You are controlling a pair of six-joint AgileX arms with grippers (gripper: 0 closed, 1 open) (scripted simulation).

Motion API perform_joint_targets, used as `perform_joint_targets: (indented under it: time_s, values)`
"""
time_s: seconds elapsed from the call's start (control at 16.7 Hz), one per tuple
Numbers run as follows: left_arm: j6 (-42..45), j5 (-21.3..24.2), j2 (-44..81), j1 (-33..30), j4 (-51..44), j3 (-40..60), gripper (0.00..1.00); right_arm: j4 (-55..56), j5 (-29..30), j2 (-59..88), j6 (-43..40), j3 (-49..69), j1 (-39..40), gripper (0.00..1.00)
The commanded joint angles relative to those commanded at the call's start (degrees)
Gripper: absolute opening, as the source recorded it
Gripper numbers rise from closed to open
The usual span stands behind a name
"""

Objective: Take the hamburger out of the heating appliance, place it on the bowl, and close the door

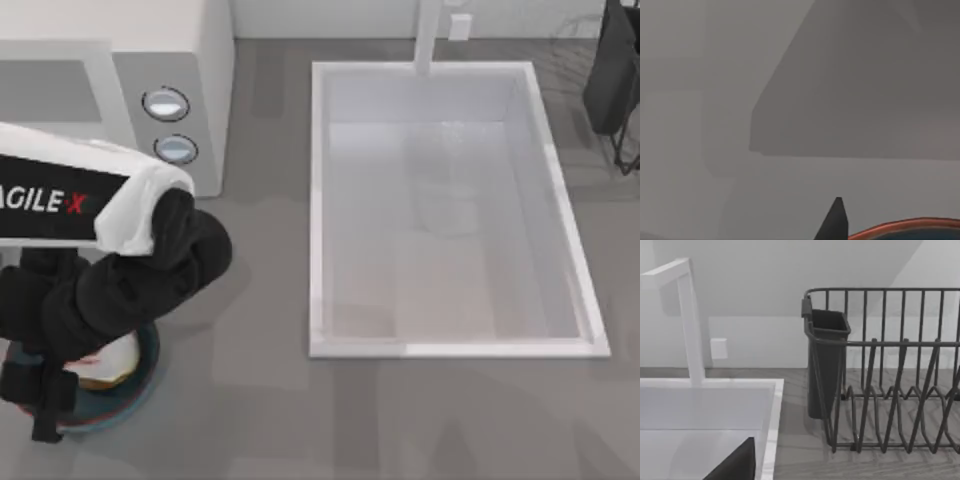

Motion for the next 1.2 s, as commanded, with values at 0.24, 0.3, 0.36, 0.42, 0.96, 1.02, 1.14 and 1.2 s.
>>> perform_joint_targets:
  time_s: [0.24, 0.3, 0.36, 0.42, 0.96, 1.02, 1.14, 1.2]
  values:
    - [26.42, 8.16, -22.64, 5.86, 18.28, -13.51, 1.0, 0.0, 0.0, 0.0, 0.0, 0.0, 0.0, 1.0]
    - [34.16, 10.38, -28.7, 7.44, 22.94, -17.01, 1.0, 0.0, 0.0, 0.0, 0.0, 0.0, 0.0, 1.0]
    - [42.16, 12.64, -34.81, 9.05, 27.5, -20.5, 1.0, 0.0, 0.0, 0.0, 0.0, 0.0, 0.0, 1.0]
    - [50.34, 14.92, -40.95, 10.66, 31.9, -23.95, 1.0, 0.0, 0.0, 0.0, 0.0, 0.0, 0.0, 1.0]
    - [114.47, 33.88, -91.51, 23.47, 61.81, -49.61, 1.0, 0.0, 0.0, 0.0, 0.0, 0.0, 0.0, 1.0]
    - [119.2, 35.47, -95.73, 24.49, 63.69, -51.48, 1.0, 0.0, 0.0, 0.0, 0.0, 0.0, 0.0, 1.0]
    - [126.84, 38.1, -102.52, 26.19, 66.28, -54.45, 1.0, 0.0, 0.0, 0.0, 0.0, 0.0, 0.0, 1.0]
    - [129.73, 39.11, -105.08, 26.85, 67.04, -55.51, 1.0, 0.0, 0.0, 0.0, 0.0, 0.0, 0.0, 1.0]
